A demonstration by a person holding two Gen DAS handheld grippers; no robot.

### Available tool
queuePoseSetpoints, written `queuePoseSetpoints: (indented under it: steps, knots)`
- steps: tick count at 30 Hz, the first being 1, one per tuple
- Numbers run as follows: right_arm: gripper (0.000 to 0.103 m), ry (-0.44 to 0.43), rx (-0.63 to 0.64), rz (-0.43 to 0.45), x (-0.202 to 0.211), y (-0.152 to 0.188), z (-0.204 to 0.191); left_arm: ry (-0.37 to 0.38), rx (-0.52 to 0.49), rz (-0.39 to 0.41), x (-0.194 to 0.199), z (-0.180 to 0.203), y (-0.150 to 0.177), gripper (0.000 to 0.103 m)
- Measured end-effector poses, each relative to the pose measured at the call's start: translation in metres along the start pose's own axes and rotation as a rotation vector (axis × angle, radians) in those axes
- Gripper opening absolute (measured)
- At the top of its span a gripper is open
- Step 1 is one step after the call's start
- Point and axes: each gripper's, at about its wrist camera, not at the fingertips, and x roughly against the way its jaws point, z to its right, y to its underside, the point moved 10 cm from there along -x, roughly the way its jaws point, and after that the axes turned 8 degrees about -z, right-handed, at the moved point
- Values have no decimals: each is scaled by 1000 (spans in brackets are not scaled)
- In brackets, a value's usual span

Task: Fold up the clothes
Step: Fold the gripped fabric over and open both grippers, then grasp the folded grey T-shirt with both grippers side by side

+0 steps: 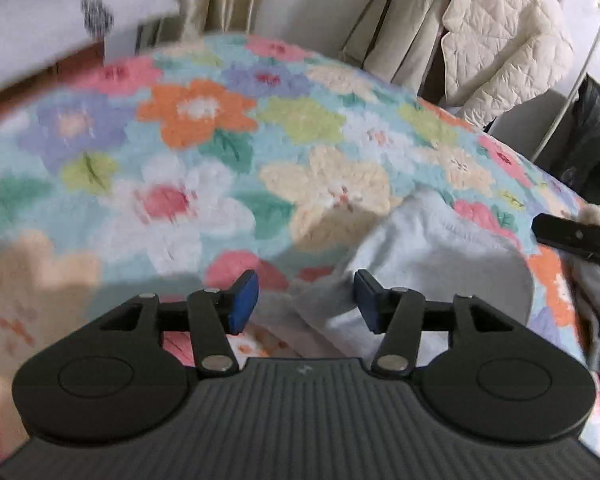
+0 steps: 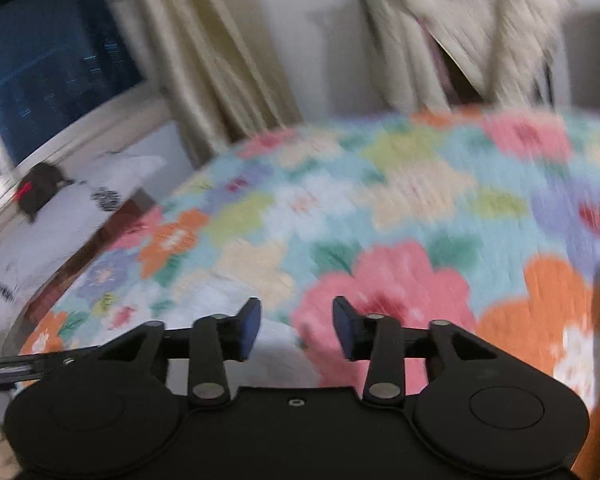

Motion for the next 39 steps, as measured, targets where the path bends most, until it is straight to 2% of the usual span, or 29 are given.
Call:
queuePoseSetpoints:
  steps: [3, 4, 8, 11, 12, 14, 15, 16, 18, 21, 24, 26, 27, 28, 30, 31, 37, 38, 39]
  knots:
    - [52, -139, -35, -46, -10, 8, -24, -15, 20, -30, -12, -5, 6, 56]
    - [52, -127, -8, -68, -16, 14, -27, -20, 25, -38, -16, -7, 8, 56]
    - [51, 28, 174, -153, -40, 42, -28, -62, -25, -34, -19, 1, 8, 56]
    - [51, 34, 144, -190, -36, 44, -20, -83, -54, -20, -10, 8, 4, 56]
    - [51, 36, 132, -199, -32, 43, -17, -74, -48, -14, -5, 9, 2, 54]
    - [54, 41, 111, -213, -20, 41, -12, -11, -6, -8, 11, 9, 1, 55]
    - [55, 44, 93, -218, -13, 43, -9, 34, 28, -16, 16, 9, 3, 57]
    - [62, 50, 72, -221, -7, 45, -5, 84, 67, -28, 21, 9, 7, 57]
    - [64, 33, 11, -238, 1, 51, 3, 182, 146, -53, 32, 9, 15, 61]
    - [65, -72, -131, -278, 8, 62, 10, 341, 288, -135, 33, 12, 33, 67]
    - [67, -213, -291, -296, 17, 73, 13, 332, 314, -151, 19, 14, 40, 67]
    - [77, -276, -374, -282, 20, 78, 15, 312, 323, -156, 9, 15, 44, 67]
    - [78, -304, -410, -280, 20, 80, 16, 303, 327, -159, 4, 16, 46, 68]
    - [78, -319, -436, -280, 17, 82, 17, 293, 331, -162, -1, 16, 48, 70]
    - [78, -336, -477, -283, 11, 84, 19, 257, 317, -150, -10, 17, 48, 86]
    - [79, -342, -501, -283, 7, 85, 22, 223, 289, -128, -13, 17, 45, 86]
    - [80, -373, -648, -277, -15, 93, 37, 247, 335, -93, -26, 9, 34, 86]
    - [80, -378, -673, -276, -18, 94, 40, 254, 346, -86, -26, 7, 33, 82]
    - [80, -383, -697, -275, -22, 95, 43, 262, 356, -80, -26, 6, 33, 73]
